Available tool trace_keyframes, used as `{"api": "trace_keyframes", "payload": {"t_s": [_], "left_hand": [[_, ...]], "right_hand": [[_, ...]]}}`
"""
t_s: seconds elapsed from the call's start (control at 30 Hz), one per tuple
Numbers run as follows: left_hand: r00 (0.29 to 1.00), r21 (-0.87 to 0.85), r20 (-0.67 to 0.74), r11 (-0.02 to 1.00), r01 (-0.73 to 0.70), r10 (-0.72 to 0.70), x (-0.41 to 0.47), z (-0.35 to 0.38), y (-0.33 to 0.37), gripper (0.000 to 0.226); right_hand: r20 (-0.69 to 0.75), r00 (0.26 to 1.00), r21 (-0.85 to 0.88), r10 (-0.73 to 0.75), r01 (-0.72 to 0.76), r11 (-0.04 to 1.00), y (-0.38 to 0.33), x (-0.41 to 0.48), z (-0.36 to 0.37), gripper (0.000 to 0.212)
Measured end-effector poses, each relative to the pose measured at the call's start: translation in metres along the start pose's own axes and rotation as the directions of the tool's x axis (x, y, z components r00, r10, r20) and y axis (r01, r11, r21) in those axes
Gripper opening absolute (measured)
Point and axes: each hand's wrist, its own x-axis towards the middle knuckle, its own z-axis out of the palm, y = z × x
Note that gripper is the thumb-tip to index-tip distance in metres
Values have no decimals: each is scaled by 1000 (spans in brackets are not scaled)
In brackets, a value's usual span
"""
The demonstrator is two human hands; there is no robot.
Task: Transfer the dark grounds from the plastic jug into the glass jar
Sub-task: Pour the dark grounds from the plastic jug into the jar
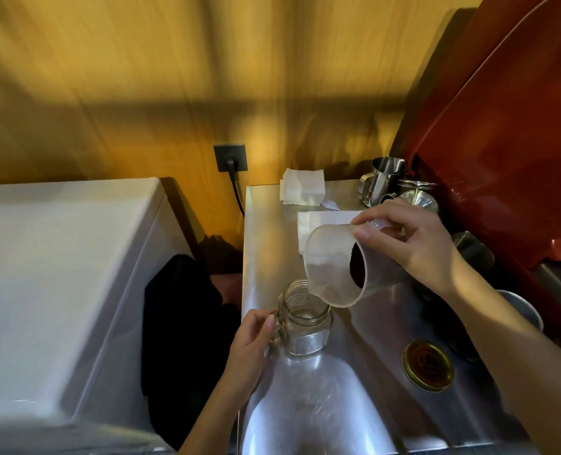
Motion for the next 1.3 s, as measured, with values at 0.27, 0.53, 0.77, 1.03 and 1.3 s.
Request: {"api": "trace_keyframes", "payload": {"t_s": [0.27,0.53,0.77,1.03,1.3], "left_hand": [[1000,-92,-2,996,24,-24,0,3,-1,40],[1000,-111,-11,994,18,-19,-2,6,-1,22],[1000,-50,-20,999,20,-22,-1,4,0,21],[1000,-5,-28,1000,3,-3,-2,6,4,15],[999,42,-31,999,-27,28,-3,7,8,13]], "right_hand": [[78,991,-246,-105,121,962,-9,12,6,21],[189,966,-369,-178,237,899,-19,21,17,21],[227,953,-370,-201,275,887,-19,23,23,20],[291,923,-434,-251,361,826,-21,24,28,21],[320,905,-451,-278,404,796,-21,25,33,20]]}}
